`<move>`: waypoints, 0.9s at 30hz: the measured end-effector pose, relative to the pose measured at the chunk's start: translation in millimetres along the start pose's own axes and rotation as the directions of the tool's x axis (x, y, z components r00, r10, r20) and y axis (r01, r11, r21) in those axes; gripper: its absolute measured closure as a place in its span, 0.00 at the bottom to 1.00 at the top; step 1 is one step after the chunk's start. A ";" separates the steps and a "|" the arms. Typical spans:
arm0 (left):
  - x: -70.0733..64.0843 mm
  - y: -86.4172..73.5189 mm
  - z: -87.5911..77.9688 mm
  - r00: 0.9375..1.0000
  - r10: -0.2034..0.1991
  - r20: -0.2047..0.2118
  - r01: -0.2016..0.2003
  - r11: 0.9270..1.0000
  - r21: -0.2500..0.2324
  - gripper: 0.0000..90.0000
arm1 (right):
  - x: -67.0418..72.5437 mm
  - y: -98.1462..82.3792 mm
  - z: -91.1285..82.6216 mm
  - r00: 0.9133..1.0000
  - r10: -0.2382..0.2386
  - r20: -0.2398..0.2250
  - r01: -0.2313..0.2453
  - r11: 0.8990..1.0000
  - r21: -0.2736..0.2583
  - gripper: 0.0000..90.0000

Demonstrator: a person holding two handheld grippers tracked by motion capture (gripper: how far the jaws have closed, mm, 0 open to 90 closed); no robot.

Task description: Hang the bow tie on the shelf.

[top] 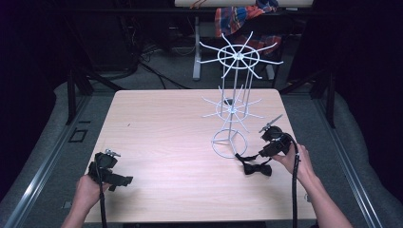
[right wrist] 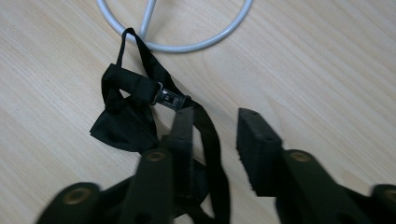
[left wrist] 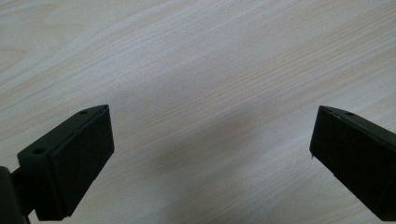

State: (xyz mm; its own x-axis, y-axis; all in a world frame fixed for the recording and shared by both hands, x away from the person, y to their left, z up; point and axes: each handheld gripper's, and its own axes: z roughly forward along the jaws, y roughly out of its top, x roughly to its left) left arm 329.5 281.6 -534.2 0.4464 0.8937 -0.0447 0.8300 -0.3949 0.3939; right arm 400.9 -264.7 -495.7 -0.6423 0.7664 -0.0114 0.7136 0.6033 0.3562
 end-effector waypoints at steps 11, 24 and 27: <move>0.1 0.1 0.0 1.000 0.000 0.002 0.000 1.000 0.000 0.00 | 7.6 0.2 -9.1 0.999 -0.052 0.016 0.052 0.998 -0.020 0.99; 0.0 0.1 0.0 1.000 -0.003 0.006 0.003 1.000 -0.002 0.00 | 17.5 -3.0 -37.1 0.997 -0.075 0.027 0.078 0.986 -0.145 1.00; -0.1 0.1 -0.1 1.000 -0.003 0.006 0.003 1.000 -0.003 0.00 | 18.2 -4.3 -43.4 0.996 -0.077 0.037 0.082 0.984 -0.157 1.00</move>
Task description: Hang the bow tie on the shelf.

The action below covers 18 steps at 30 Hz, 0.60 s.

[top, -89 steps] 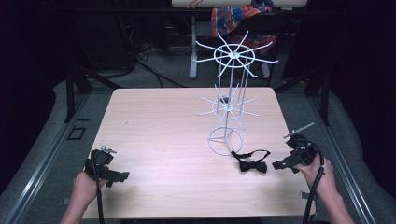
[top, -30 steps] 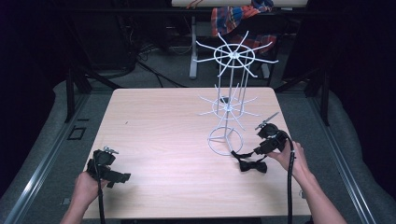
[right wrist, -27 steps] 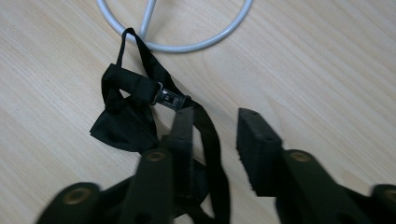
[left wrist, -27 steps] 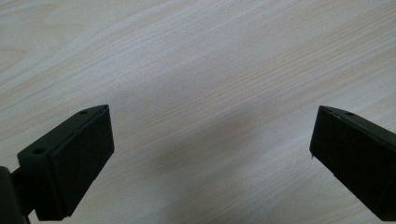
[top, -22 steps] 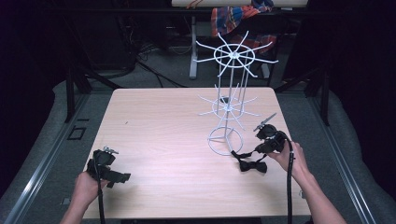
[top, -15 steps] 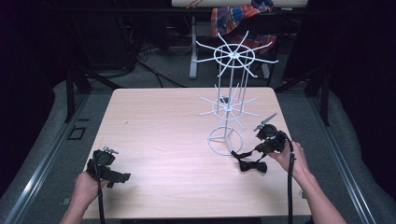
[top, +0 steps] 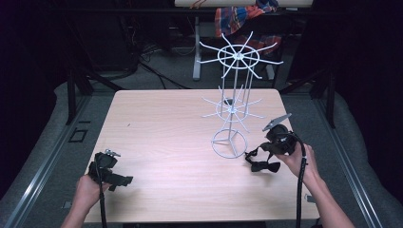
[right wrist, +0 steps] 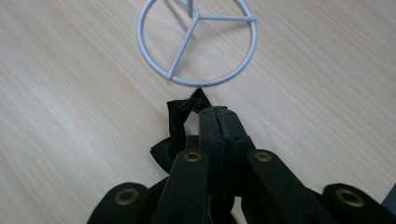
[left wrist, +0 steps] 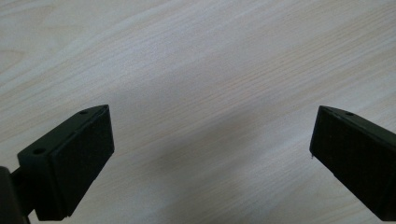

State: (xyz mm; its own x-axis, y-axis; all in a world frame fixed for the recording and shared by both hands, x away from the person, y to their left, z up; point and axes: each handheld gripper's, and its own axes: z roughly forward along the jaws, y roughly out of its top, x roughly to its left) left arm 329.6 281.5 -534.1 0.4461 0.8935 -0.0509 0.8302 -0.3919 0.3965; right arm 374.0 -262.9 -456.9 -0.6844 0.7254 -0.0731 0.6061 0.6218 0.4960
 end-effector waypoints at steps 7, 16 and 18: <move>0.0 0.1 0.2 1.000 0.000 0.001 0.000 1.000 0.000 0.00 | 1.3 -1.0 -12.3 1.000 -0.017 0.023 0.018 0.999 -0.036 1.00; 0.0 0.1 0.6 1.000 0.000 0.002 0.000 1.000 -0.001 0.00 | 1.3 1.3 -26.3 0.999 -0.020 0.048 0.024 0.996 -0.083 1.00; 0.1 0.1 0.7 1.000 0.000 0.001 0.000 1.000 0.000 0.00 | 1.2 1.6 -28.5 0.999 -0.015 0.046 0.019 0.996 -0.092 1.00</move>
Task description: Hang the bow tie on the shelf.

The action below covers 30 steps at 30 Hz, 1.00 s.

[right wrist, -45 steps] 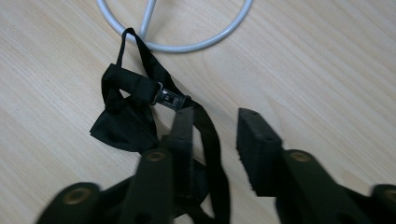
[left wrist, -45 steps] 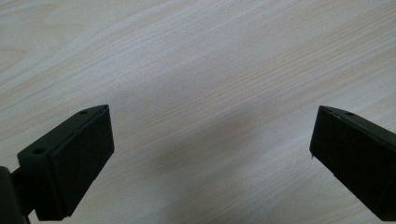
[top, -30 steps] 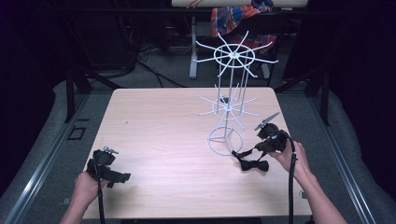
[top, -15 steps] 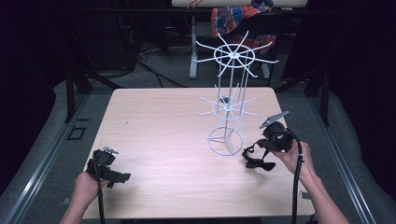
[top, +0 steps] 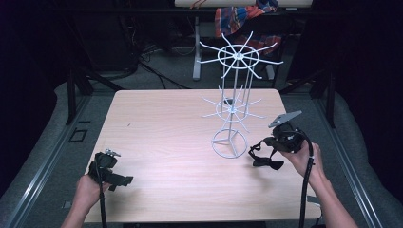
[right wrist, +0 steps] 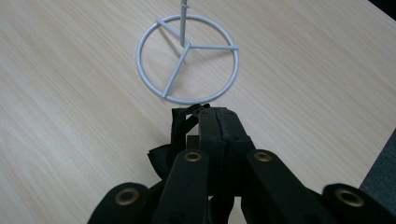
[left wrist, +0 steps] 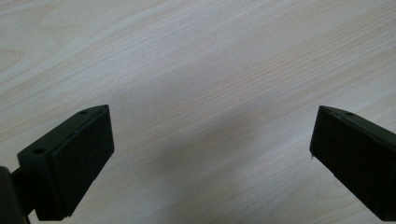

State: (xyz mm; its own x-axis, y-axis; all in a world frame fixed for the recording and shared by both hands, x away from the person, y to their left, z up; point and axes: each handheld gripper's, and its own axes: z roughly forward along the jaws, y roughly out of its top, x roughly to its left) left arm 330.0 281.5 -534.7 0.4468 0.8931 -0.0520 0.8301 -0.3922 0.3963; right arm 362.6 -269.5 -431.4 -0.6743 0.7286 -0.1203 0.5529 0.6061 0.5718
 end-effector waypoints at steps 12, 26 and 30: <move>-0.2 0.0 -0.2 1.000 0.000 -0.002 0.000 1.000 0.000 0.00 | 2.9 5.8 -13.9 1.000 -0.011 0.018 0.012 0.999 -0.039 1.00; 0.2 0.1 0.5 1.000 0.000 0.002 0.000 1.000 0.001 0.00 | 3.2 11.0 -26.3 1.000 -0.004 0.022 0.006 0.996 -0.091 1.00; 0.1 0.3 0.9 1.000 0.000 0.004 0.000 1.000 0.003 0.00 | 3.4 12.6 -29.2 0.999 -0.015 0.032 0.017 0.996 -0.090 1.00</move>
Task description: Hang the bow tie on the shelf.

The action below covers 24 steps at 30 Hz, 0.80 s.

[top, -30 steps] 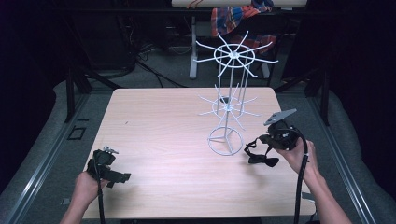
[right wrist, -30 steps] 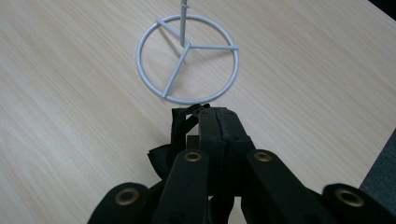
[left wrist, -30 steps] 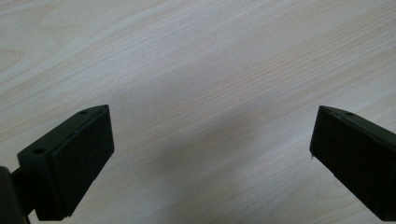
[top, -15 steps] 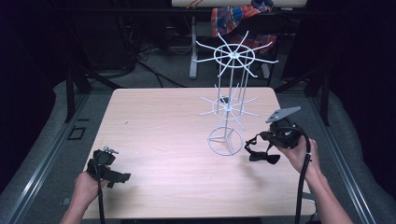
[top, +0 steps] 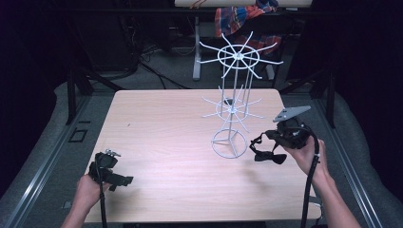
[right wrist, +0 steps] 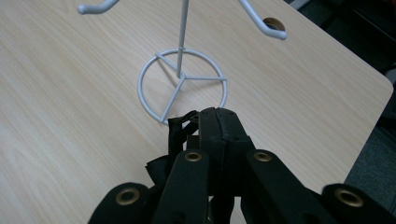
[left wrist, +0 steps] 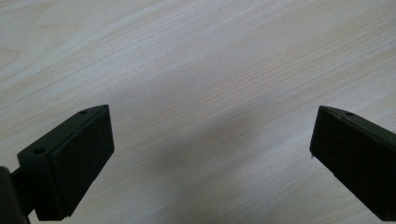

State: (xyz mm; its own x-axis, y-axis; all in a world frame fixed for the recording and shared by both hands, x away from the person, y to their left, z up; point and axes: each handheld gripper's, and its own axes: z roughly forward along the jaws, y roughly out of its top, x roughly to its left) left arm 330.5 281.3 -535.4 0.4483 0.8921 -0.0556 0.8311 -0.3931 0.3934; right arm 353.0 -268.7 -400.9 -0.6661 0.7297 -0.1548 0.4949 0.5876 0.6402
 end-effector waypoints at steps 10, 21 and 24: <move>0.2 -0.2 -0.1 1.000 -0.004 0.000 0.004 1.000 -0.003 0.00 | 2.1 6.6 -3.5 1.000 -0.006 -0.003 0.006 1.000 -0.022 1.00; -0.9 0.2 -0.8 1.000 0.002 -0.002 -0.002 1.000 -0.004 0.00 | 2.2 11.9 -12.4 1.000 -0.005 -0.012 0.004 0.999 -0.045 1.00; 0.0 0.2 -0.6 1.000 0.002 -0.004 -0.002 1.000 0.000 0.00 | 1.8 12.3 -14.0 1.000 -0.002 -0.010 0.002 0.998 -0.057 1.00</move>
State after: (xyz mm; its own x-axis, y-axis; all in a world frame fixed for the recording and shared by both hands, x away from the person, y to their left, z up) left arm 330.4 281.3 -534.8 0.4489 0.8921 -0.0513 0.8302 -0.3951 0.3933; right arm 350.1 -265.0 -382.7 -0.6727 0.7248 -0.1488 0.4613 0.5680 0.6816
